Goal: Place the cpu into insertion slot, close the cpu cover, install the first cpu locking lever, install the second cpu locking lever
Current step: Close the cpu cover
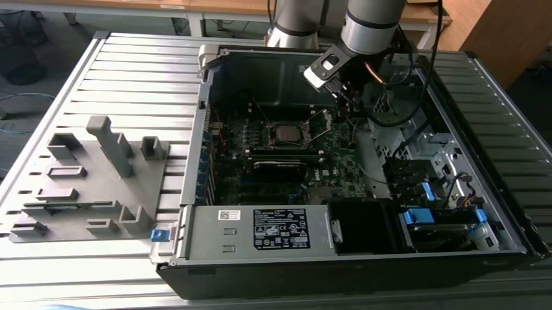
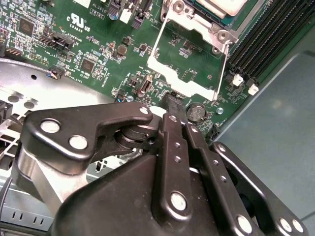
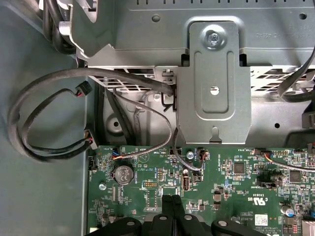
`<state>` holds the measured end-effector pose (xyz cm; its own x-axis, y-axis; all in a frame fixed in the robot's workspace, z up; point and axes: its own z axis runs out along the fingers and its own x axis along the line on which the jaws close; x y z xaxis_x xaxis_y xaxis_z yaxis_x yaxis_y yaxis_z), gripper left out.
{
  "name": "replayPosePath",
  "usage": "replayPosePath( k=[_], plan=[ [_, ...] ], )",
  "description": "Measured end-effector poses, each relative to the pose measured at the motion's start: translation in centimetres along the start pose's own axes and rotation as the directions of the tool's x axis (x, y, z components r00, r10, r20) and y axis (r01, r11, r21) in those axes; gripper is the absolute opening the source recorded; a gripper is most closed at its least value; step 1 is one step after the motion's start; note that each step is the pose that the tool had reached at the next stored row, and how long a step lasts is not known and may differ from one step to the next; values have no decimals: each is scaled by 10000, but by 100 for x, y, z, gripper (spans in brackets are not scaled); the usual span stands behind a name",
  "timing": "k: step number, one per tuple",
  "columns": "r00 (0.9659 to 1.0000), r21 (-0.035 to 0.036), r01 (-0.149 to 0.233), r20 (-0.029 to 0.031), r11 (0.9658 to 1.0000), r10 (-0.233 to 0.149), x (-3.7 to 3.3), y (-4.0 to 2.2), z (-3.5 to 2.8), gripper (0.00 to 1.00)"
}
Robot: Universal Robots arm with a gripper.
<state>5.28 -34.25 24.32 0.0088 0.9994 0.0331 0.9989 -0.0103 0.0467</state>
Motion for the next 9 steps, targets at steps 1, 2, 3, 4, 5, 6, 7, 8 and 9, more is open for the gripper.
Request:
replayPosePath(
  k=[1, 2, 3, 4, 5, 6, 7, 8, 9],
  plan=[
    [10000, 0, 0, 0, 10000, 0, 0, 0, 0, 11],
    [10000, 1, 1, 0, 10000, -1, 0, 0, 0, 11],
    [10000, 1, 0, -3, 10000, 0, 0, 0, 4, 11],
    [10000, 0, 0, -5, 10000, 0, 0, 0, 10, 11],
    [10000, 1, 1, -3, 10000, -1, 0, 0, 15, 11],
    [10000, 2, 1, 0, 10000, -1, -1, -1, 17, 11],
    [10000, 2, 1, 2, 10000, -1, -1, -3, 18, 11],
    [10000, 2, 1, 0, 10000, -1, 0, -9, 20, 11],
    [10000, 1, 1, -2, 10000, -1, -1, -20, 21, 11]
  ],
)
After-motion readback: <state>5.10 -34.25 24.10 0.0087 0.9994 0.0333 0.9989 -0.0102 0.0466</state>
